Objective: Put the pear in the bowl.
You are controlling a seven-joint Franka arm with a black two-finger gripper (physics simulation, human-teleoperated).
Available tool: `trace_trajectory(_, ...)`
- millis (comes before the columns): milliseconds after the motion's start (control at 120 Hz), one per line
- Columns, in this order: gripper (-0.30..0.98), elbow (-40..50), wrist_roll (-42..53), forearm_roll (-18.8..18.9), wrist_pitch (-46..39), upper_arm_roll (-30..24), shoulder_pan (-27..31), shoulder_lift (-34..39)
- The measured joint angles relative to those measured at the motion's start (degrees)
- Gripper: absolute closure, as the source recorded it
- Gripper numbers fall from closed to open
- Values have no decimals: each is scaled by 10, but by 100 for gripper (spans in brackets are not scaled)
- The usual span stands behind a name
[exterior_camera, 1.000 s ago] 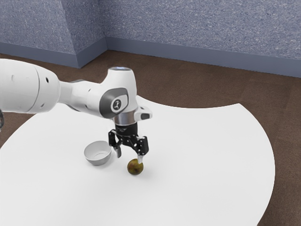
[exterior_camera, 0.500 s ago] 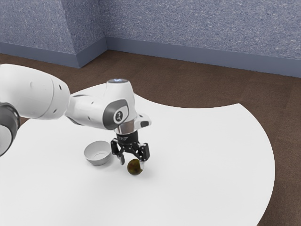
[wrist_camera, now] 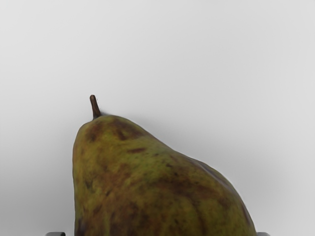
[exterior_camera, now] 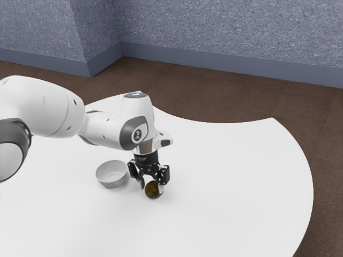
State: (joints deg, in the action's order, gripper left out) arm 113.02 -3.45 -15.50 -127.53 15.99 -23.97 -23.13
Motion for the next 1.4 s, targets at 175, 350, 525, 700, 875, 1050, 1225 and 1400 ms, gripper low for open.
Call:
trace_trajectory(175,24,-7,2,-7,-5,-1,1,-9)
trace_trajectory(350,26,-8,4,-8,-11,-1,1,-14)
trace_trajectory(525,28,-8,4,-10,-13,-2,1,-20)
trace_trajectory(700,29,-8,3,-10,-15,-2,1,-21)
trace_trajectory(875,37,-5,1,-8,-15,3,-4,-8)
trace_trajectory(1050,48,0,-6,3,-11,20,-6,28)
trace_trajectory(1225,54,2,-13,16,-5,63,-6,54)
trace_trajectory(1400,56,13,-21,30,1,101,-3,60)
